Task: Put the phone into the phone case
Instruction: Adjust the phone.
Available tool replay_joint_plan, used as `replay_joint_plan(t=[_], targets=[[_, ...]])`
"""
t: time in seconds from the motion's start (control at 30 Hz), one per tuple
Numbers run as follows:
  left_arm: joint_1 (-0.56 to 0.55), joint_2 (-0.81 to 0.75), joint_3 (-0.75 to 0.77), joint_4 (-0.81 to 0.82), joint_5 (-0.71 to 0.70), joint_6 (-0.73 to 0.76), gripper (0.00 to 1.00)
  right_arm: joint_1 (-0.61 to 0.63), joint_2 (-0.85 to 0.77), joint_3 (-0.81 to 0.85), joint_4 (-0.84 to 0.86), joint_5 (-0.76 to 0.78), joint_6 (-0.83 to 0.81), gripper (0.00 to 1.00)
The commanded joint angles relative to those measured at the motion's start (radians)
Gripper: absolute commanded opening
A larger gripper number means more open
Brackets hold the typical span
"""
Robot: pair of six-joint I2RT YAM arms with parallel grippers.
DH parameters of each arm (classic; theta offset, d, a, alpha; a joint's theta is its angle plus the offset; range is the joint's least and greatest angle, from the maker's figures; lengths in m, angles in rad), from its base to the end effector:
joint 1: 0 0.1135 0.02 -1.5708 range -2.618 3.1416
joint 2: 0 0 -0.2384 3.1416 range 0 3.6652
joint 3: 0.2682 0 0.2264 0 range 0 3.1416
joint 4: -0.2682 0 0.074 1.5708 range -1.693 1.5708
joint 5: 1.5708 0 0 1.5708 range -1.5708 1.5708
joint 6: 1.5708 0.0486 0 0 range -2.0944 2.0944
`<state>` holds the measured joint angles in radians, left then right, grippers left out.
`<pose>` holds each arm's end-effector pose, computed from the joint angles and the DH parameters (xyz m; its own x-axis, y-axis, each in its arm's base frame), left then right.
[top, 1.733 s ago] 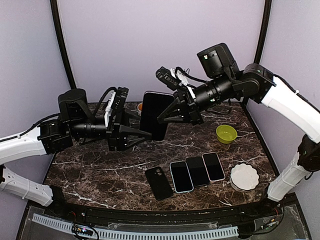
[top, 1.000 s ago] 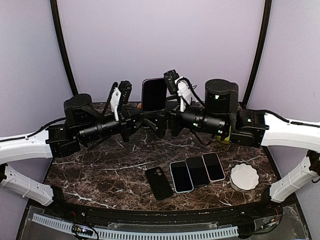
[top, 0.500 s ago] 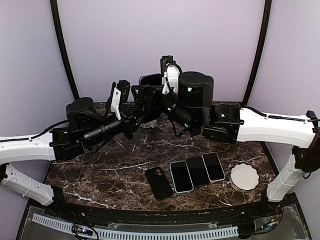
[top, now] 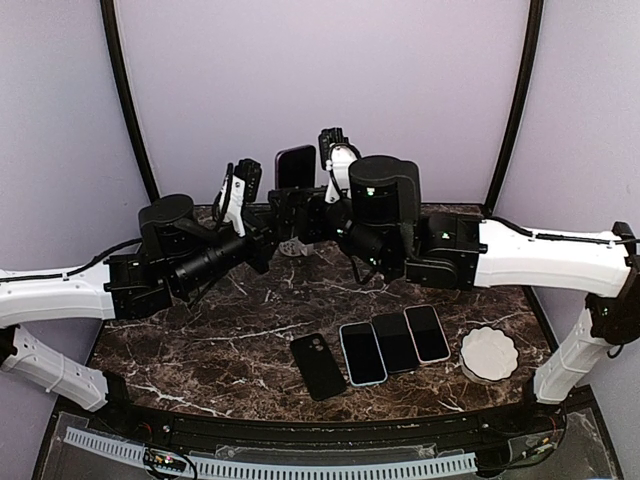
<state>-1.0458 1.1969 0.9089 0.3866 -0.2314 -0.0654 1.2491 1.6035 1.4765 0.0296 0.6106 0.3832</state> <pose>0.1500 -0.2367 0.3429 0.0017 -0.1298 -0.9915 0.7295 0.6783 -0.0876 0.1419 0.3377 0.3726 -0.2517 0.2137 -0.9439 -0.5421 0.7769 0.3204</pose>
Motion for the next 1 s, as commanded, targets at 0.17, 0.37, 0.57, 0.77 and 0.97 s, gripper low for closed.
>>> replay_joint_plan(t=[0.17,0.37,0.57,0.77,0.97], targets=[[-0.003,-0.005,0.057,0.046,0.010,0.010,0.00,0.001,-0.072,-0.076,0.104,-0.062,-0.084,0.78],[-0.003,-0.019,0.019,0.087,0.152,0.029,0.00,-0.015,-0.102,-0.086,0.107,-0.127,-0.140,0.86],[-0.003,-0.027,0.004,0.099,0.163,0.026,0.00,-0.035,-0.116,-0.115,0.093,-0.102,-0.118,0.94],[-0.003,-0.011,0.028,0.075,0.148,0.025,0.00,-0.037,-0.129,-0.132,0.114,-0.119,-0.106,0.71],[-0.003,-0.007,0.035,0.015,0.132,0.006,0.28,-0.039,-0.129,-0.125,0.073,-0.096,-0.088,0.39]])
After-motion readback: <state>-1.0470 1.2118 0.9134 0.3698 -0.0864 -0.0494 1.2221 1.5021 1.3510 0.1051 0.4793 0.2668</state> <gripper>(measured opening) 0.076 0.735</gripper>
